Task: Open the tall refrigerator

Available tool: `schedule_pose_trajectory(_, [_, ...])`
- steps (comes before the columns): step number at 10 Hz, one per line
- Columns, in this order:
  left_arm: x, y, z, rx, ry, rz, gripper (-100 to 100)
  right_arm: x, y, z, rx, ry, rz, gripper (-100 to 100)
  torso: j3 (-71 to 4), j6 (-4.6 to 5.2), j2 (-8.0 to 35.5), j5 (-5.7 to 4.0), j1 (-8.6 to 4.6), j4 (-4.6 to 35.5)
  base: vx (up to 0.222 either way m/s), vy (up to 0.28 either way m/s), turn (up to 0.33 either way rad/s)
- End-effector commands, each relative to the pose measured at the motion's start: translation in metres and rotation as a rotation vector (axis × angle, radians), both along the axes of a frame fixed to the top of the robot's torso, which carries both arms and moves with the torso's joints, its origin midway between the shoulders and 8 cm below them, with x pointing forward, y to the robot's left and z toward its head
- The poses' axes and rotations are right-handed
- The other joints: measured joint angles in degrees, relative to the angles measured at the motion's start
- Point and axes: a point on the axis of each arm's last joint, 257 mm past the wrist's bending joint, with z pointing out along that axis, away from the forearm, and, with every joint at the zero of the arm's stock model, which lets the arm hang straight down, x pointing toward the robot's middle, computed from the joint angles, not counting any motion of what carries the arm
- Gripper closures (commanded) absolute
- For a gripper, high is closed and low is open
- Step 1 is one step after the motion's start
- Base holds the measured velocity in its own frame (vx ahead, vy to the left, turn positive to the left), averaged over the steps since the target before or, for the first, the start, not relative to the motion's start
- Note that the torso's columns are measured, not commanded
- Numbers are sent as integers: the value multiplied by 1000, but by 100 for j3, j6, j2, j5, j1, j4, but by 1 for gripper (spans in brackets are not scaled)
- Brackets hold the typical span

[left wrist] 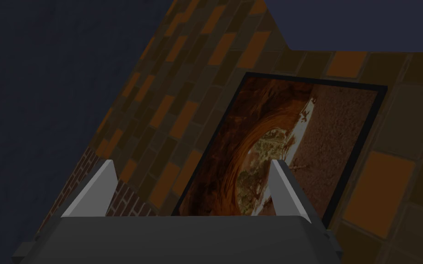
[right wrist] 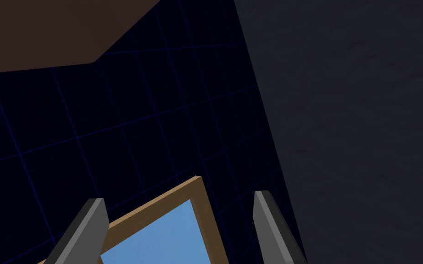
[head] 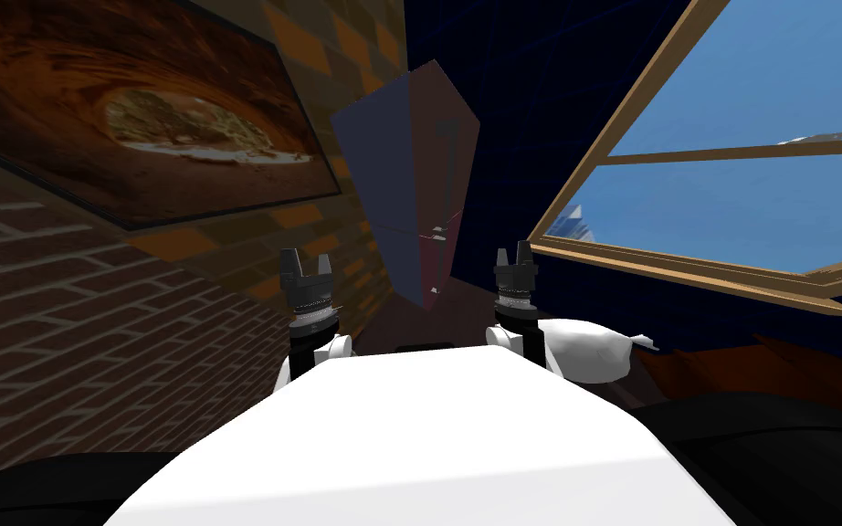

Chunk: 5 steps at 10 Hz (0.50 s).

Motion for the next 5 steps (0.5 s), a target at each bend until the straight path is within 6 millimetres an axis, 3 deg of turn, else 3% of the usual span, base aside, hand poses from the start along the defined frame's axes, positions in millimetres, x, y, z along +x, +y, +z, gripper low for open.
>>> schedule_pose_trajectory(1, [0, 0, 0, 0, 0, 0, 0, 0, 0, 0, 0, 0, 0, 0, -467, 0, 232, 0, 0, 235, 0, 0, 0])
schedule_pose_trajectory(5, [0, 0, 0, 0, 0, 0, 0, 0, 0, 0, 0, 0, 0, 0, -3692, 0, 1845, 0, 0, 1846, 0, 0, 0])
